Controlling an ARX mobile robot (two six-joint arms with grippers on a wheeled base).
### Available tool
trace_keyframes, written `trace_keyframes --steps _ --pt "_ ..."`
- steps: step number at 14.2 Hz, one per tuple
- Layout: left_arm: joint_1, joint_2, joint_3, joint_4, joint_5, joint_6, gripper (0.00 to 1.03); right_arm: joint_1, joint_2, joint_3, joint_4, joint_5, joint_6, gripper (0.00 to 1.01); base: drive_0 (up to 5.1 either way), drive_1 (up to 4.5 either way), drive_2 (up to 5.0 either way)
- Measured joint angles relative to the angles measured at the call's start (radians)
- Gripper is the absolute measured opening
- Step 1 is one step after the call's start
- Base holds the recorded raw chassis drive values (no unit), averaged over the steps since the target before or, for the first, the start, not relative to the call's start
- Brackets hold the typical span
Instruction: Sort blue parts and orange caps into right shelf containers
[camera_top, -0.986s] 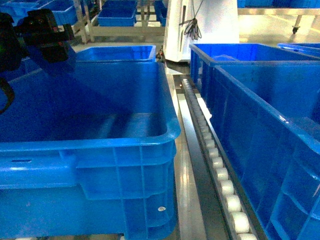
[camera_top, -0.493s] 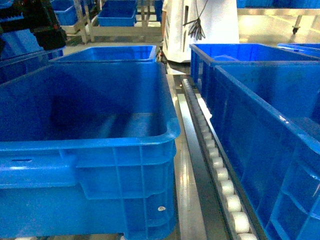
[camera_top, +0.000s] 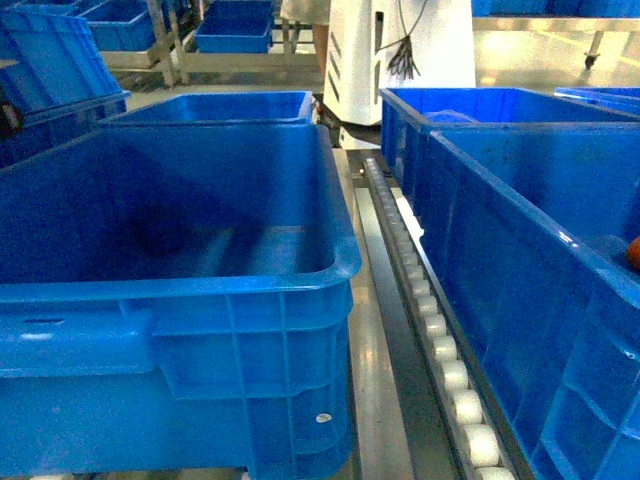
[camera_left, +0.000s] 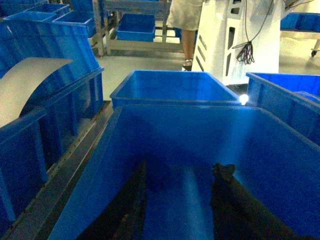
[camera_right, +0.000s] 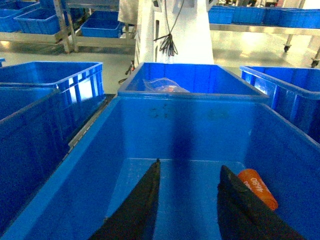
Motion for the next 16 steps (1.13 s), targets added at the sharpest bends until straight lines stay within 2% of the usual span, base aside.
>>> trace_keyframes --steps 3,4,5,6,7,8,10,16 --pt "0.023 -0.139 -0.144 -0.003 0.031 0.000 0.01 -0.002 -0.147 -0.117 -0.029 0.006 0.003 0.02 0.0 0.00 0.0" --pt "0.033 -0.184 -0.178 -0.013 0.036 0.002 0.02 -0.002 -0.189 -0.145 -0.047 0.005 0.005 0.01 0.0 0.00 0.0" --pt "0.079 -0.229 -0.210 -0.030 0.089 0.002 0.02 -0.002 -0.233 -0.172 -0.059 0.006 0.007 0.01 0.0 0.00 0.0" --pt "0.098 -0.282 -0.245 -0.051 0.089 0.002 0.02 -0.002 -0.234 -0.212 0.000 0.006 0.007 0.01 0.0 0.00 0.0" --pt "0.095 -0.327 -0.267 -0.073 0.093 0.002 0.02 -0.002 -0.266 -0.243 -0.048 0.005 0.007 0.01 0.0 0.00 0.0" --pt "0.093 -0.351 -0.316 -0.008 0.096 0.002 0.02 -0.002 -0.354 -0.270 -0.102 0.006 0.008 0.01 0.0 0.00 0.0" --pt "0.093 -0.432 -0.369 -0.106 0.096 0.002 0.02 -0.002 -0.475 -0.283 -0.188 0.006 0.008 0.01 0.0 0.00 0.0" --pt "0.093 -0.767 -0.397 -0.370 0.097 0.002 0.02 -0.002 -0.784 -0.312 -0.462 0.006 0.008 0.01 0.0 0.00 0.0"
